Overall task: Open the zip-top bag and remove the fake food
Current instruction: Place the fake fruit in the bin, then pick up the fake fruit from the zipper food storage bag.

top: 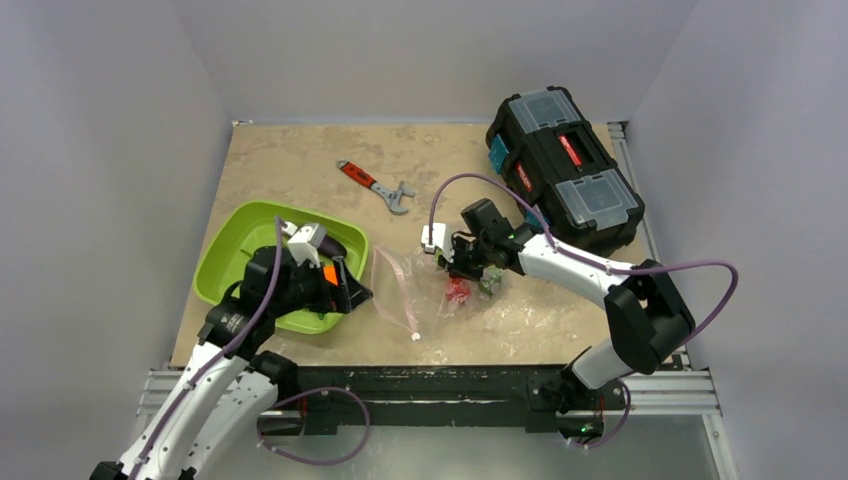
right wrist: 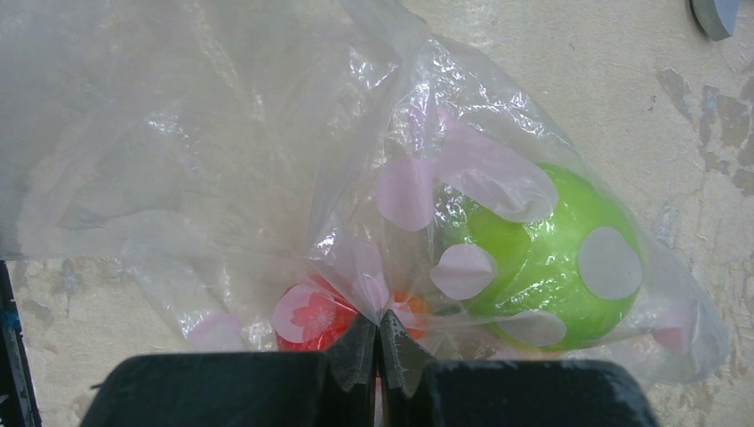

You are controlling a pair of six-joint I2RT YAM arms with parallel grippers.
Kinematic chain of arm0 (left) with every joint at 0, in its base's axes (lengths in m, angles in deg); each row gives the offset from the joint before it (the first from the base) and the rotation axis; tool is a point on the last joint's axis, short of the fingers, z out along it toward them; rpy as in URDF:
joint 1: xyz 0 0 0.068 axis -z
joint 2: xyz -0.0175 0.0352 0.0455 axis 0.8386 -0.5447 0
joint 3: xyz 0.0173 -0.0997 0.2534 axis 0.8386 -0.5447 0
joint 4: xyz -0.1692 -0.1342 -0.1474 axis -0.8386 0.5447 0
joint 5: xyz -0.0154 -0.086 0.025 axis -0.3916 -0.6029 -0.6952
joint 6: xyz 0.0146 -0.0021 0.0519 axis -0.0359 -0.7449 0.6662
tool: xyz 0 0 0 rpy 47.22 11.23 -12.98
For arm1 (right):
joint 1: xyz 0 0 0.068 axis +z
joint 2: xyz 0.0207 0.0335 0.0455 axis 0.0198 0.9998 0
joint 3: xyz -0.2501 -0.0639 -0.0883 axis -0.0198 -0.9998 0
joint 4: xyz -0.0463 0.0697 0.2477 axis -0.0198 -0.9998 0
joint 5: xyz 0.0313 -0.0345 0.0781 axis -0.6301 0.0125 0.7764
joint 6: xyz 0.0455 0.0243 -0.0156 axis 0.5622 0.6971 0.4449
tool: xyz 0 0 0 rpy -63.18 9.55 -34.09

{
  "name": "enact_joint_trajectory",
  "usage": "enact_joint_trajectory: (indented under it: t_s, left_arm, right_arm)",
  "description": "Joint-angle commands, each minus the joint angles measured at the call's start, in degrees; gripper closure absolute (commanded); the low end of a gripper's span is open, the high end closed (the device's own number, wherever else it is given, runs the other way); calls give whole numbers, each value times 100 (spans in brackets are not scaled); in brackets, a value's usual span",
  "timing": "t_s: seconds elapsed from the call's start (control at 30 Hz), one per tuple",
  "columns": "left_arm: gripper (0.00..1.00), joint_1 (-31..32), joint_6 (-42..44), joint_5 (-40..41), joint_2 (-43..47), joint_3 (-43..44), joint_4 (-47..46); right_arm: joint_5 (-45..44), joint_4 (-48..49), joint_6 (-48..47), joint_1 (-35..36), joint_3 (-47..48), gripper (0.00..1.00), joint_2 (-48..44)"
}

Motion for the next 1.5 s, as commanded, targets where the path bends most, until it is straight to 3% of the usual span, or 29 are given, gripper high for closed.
enact_joint_trajectory:
  t_s: [0.0, 0.87, 1.47]
  left_arm:
    - [12, 388, -274, 166, -100, -94, -584]
    - [13, 787, -764, 37, 64, -840, -1444]
    - [15, 1966, -1153, 811, -500, -1183, -2196]
  right_arm:
    - [139, -46, -84, 17, 158, 100, 21]
    - [205, -101, -155, 15, 158, 98, 40]
    - [246, -162, -216, 14, 158, 94, 34]
